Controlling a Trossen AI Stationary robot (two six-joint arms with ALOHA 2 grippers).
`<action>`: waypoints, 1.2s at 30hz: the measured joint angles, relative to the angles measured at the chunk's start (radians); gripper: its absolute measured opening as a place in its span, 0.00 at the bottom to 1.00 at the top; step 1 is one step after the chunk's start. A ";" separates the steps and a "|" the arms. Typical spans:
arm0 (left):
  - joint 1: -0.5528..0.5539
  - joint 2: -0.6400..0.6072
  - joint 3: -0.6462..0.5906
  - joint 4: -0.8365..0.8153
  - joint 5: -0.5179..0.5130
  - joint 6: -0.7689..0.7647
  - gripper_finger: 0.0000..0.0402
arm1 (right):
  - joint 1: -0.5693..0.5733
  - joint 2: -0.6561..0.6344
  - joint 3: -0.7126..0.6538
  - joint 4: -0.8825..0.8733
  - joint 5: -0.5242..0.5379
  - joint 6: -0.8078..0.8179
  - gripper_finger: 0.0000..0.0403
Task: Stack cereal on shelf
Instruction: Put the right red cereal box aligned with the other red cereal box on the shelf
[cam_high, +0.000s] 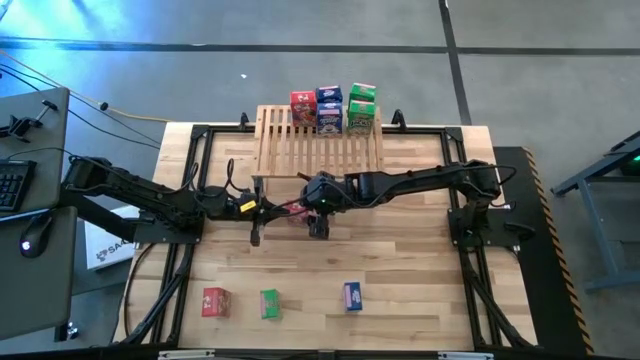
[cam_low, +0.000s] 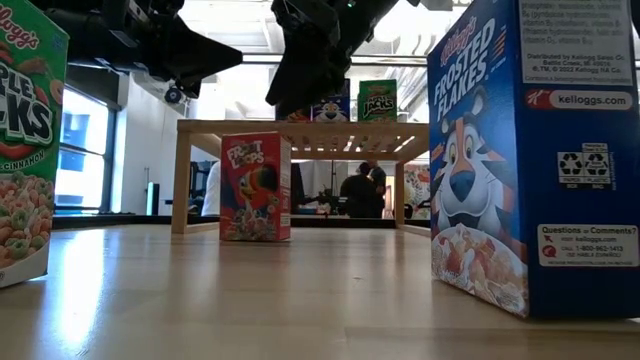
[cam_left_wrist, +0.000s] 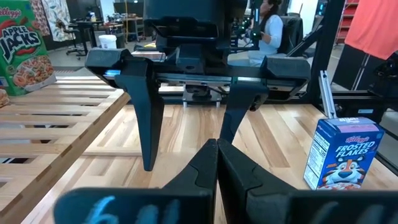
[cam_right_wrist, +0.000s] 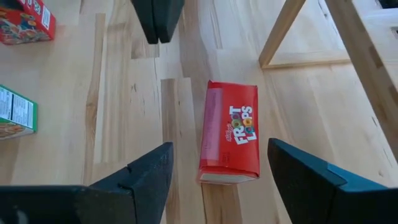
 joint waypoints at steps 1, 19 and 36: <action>0.000 0.000 0.000 0.000 0.000 -0.003 0.00 | 0.000 0.000 0.000 0.000 0.000 -0.001 0.62; 0.000 0.000 0.000 -0.006 0.002 0.010 0.03 | 0.061 -0.014 0.298 -0.546 0.014 0.027 0.59; 0.004 0.000 0.035 -0.016 0.062 -0.034 0.00 | 0.149 -0.435 -0.642 0.571 0.191 -0.082 0.07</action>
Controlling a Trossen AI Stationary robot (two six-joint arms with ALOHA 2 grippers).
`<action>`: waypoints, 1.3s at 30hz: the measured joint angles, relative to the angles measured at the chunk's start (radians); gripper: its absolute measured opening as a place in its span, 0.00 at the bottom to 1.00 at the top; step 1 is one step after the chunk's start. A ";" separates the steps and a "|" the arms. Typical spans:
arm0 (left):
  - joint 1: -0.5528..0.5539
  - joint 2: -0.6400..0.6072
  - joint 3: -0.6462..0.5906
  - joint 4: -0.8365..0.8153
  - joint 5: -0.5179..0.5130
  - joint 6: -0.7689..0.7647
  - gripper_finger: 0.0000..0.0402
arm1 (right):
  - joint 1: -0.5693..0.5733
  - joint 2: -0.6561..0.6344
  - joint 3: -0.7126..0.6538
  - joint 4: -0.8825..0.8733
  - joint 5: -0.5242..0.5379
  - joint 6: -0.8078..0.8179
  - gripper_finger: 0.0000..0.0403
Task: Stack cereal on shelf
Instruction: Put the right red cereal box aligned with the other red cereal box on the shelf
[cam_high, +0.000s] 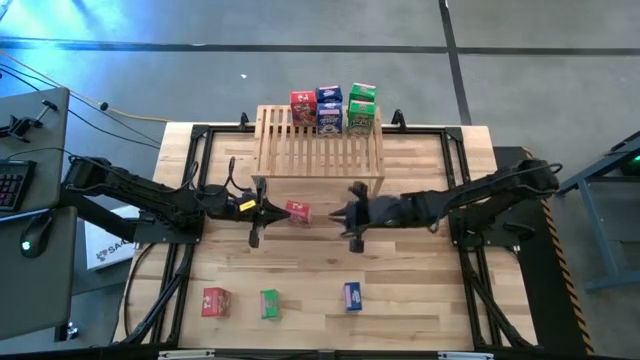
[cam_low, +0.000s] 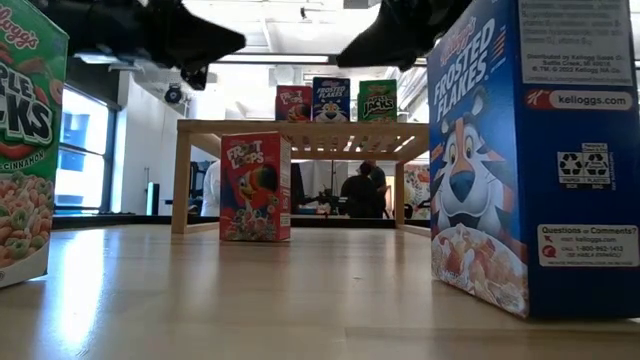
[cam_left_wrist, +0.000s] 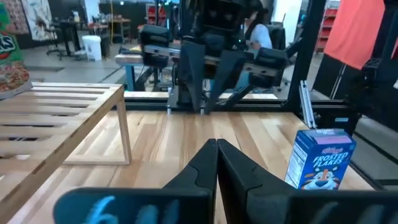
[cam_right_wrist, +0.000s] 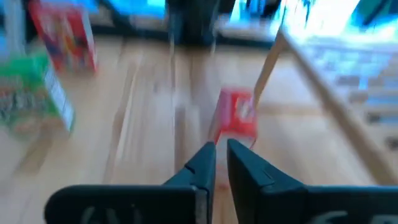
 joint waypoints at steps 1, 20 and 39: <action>0.002 0.000 0.023 -0.035 0.002 -0.003 0.00 | -0.015 -0.018 -0.057 0.109 -0.019 -0.027 0.07; 0.009 0.408 0.965 -1.550 -0.028 0.109 0.31 | -0.190 -0.079 -0.315 0.540 -0.251 -0.099 0.00; 0.111 0.599 1.050 -1.617 -0.006 0.185 0.65 | -0.183 -0.081 -0.315 0.505 -0.278 -0.101 0.00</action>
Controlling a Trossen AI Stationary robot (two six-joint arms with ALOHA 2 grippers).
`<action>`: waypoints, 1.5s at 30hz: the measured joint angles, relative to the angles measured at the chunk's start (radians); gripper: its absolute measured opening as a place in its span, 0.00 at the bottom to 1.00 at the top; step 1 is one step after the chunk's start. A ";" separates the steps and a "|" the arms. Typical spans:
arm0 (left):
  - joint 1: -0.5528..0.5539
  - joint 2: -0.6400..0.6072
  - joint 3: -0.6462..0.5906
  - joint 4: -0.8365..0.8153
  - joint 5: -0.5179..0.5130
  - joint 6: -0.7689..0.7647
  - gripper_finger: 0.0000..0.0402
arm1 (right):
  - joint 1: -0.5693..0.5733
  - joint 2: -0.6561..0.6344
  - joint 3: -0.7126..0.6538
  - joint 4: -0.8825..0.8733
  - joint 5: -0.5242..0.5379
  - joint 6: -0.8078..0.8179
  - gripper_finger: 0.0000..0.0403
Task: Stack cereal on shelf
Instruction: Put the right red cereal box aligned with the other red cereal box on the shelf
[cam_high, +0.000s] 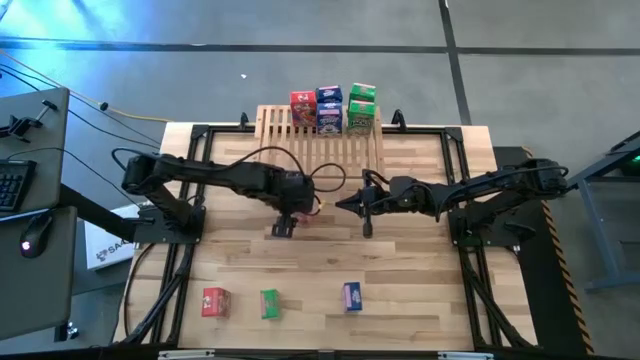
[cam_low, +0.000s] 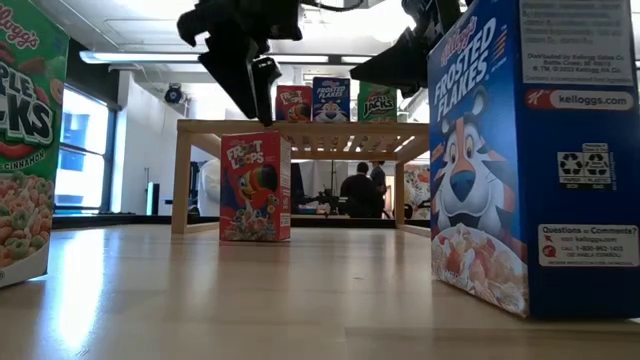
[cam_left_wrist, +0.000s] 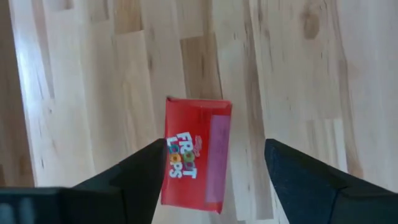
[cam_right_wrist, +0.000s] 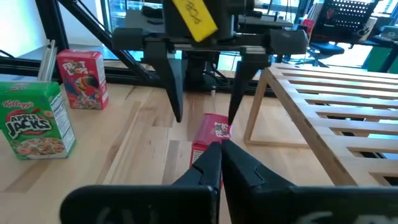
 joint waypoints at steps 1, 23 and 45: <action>0.004 0.004 -0.003 0.006 0.000 0.003 0.66 | 0.000 0.000 0.000 0.000 0.000 0.000 0.00; 0.032 0.093 -0.007 0.010 0.020 0.031 0.55 | 0.000 0.000 0.000 0.003 -0.006 0.000 0.00; 0.103 -0.124 0.332 -0.303 -0.018 0.150 0.36 | 0.000 -0.001 0.000 0.010 -0.006 0.003 0.00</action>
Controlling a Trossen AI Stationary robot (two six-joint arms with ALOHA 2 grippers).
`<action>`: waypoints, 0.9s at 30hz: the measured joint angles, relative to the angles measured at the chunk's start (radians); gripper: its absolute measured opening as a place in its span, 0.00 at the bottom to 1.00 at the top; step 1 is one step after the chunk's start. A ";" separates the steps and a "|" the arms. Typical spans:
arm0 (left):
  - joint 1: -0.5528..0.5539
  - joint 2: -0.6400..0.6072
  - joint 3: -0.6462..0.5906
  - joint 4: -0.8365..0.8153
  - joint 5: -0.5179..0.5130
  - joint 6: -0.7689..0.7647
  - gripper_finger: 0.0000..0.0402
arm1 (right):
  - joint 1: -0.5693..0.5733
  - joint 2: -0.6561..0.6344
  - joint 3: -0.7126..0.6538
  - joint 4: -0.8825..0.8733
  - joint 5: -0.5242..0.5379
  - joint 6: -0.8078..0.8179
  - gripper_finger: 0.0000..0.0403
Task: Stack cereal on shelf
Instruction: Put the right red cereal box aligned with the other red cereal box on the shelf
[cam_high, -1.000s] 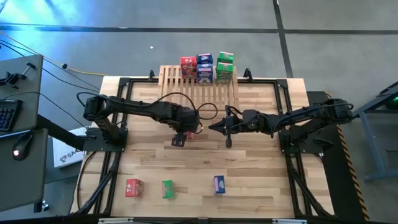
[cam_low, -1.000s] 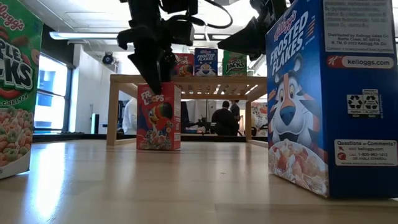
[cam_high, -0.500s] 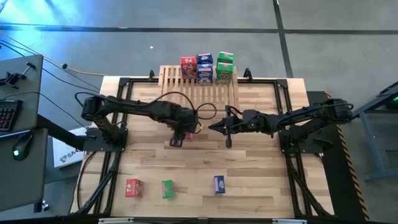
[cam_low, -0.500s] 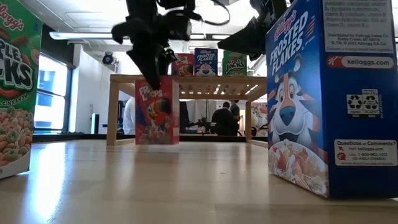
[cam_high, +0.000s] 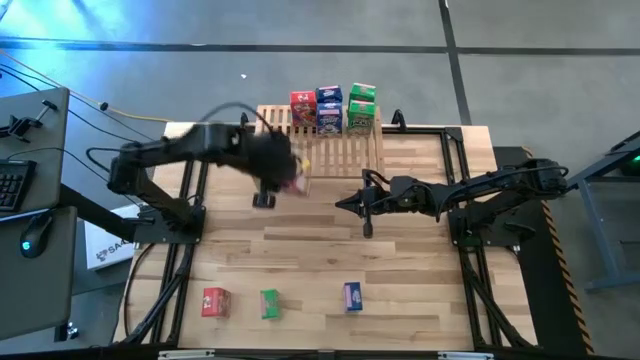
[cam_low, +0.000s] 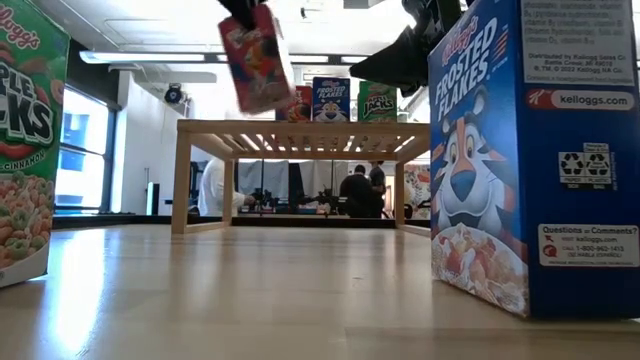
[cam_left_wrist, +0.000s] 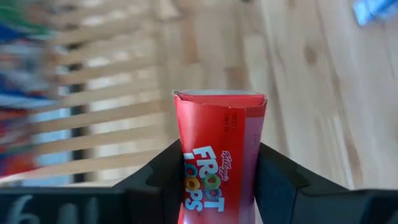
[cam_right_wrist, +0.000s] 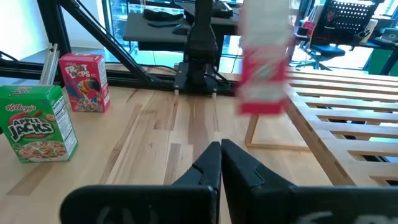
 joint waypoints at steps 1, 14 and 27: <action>0.023 0.001 0.031 -0.011 -0.003 0.008 0.35 | 0.000 0.000 0.000 0.000 0.000 0.000 0.00; 0.336 0.113 0.158 0.036 -0.032 0.137 0.30 | 0.000 0.000 0.000 0.012 -0.038 0.005 0.00; 0.354 0.164 0.158 0.141 -0.084 0.197 0.31 | 0.000 0.000 0.000 0.013 -0.041 0.008 0.00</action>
